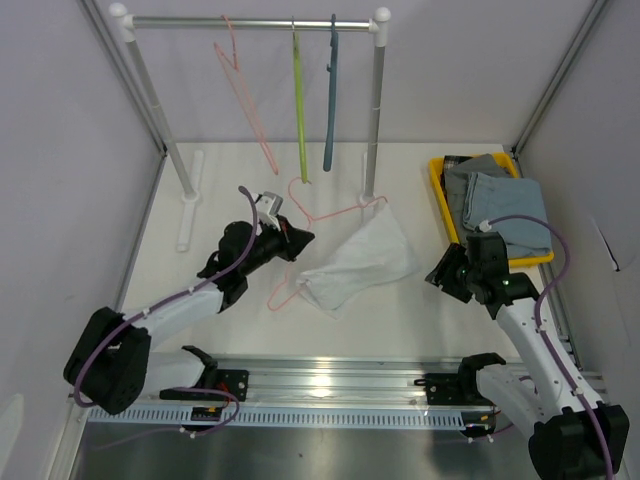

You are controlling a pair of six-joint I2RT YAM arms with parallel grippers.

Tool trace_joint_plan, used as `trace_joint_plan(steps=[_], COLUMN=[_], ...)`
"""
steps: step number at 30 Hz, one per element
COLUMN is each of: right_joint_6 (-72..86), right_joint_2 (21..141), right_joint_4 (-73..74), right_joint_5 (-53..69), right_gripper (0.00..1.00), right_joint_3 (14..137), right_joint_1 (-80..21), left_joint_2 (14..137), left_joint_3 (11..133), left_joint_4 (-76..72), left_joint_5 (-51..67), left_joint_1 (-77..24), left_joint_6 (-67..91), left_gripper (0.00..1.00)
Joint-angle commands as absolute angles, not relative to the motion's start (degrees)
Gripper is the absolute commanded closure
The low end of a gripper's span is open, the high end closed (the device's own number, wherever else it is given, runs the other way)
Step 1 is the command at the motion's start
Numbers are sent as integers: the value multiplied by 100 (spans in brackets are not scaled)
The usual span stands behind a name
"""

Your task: Place the skirt on the hanger

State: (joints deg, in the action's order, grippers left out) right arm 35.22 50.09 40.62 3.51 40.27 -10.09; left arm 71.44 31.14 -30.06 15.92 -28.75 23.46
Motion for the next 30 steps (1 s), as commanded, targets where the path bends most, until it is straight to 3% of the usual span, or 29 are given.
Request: trace_joint_plan(steps=[1,8,14,21,25,28,30], right_joint_6=[3498,3340,3313,3340,3611,3841,3789], right_joint_2=[5019,4983,4957,4975,4939,5176,5447], right_joint_4=[3762,3770,3797,3613,3183,2570,1859], right_joint_5=[553,554,624,720,-76,-1042,-1518], right_gripper=[39,26,24,27,32,39,40], right_joint_3=[3955,4192,4465,4693,4746,4711,4606], right_joint_1=[-984,-984,-1002,-1273,-2808,-4975,-5806], left_joint_2=[6540,5391,4405,3578,3665,3753,3797], left_joint_3=[3234,3173,3769,3604,3358,3252,3260], left_joint_4=[-2824,-1455,672,1493,1381,1161,1125], left_joint_5=[1292,669,-332,-378,-352,-413,-474], left_joint_1=[-3199,-3577,-3568,-3577,-3586,-3604,-3621], left_joint_6=[2277,2329,2417,2496,2680,2865,2892], left_gripper=[100,100,100,100,100,100,100])
